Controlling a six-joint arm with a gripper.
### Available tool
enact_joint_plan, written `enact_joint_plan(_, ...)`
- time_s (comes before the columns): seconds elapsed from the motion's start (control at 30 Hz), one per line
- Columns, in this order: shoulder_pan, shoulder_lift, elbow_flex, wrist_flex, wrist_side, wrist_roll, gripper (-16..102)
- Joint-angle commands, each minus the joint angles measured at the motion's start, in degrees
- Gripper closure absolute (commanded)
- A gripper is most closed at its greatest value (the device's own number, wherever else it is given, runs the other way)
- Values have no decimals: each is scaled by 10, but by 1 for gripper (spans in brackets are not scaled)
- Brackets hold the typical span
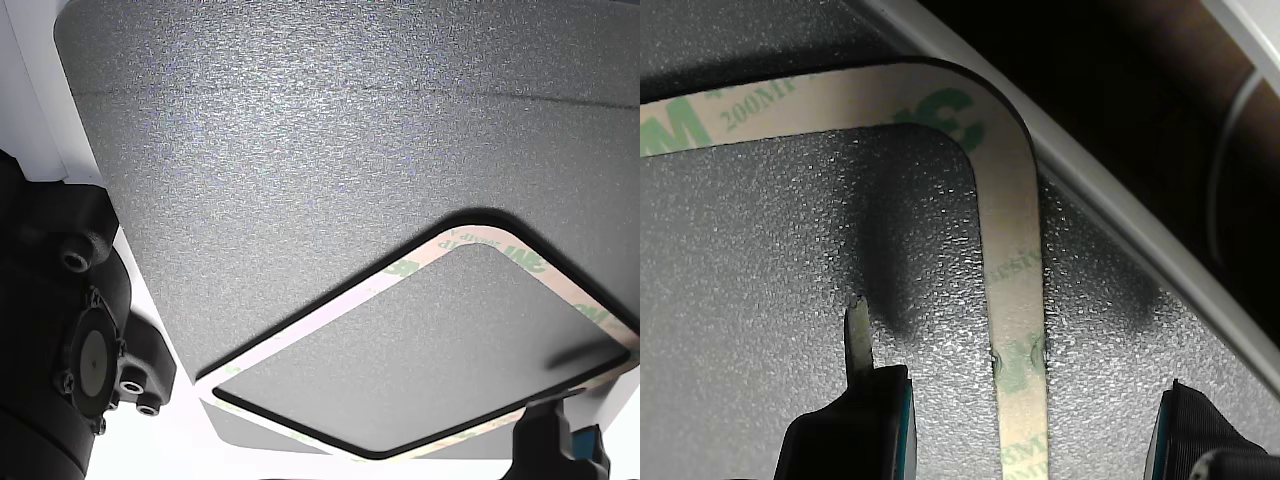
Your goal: Grab top frame and put it into gray box.
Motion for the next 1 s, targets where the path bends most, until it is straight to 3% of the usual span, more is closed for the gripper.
enact_joint_plan(0.0, -14, 10, -17, 0, -4, -3, -8)
enact_joint_plan(0.3, -17, 7, -21, 1, -3, 3, 6)
enact_joint_plan(0.73, -17, 8, -9, -11, 1, -10, 13)
enact_joint_plan(0.97, -17, -5, -22, -13, 4, -4, 22)
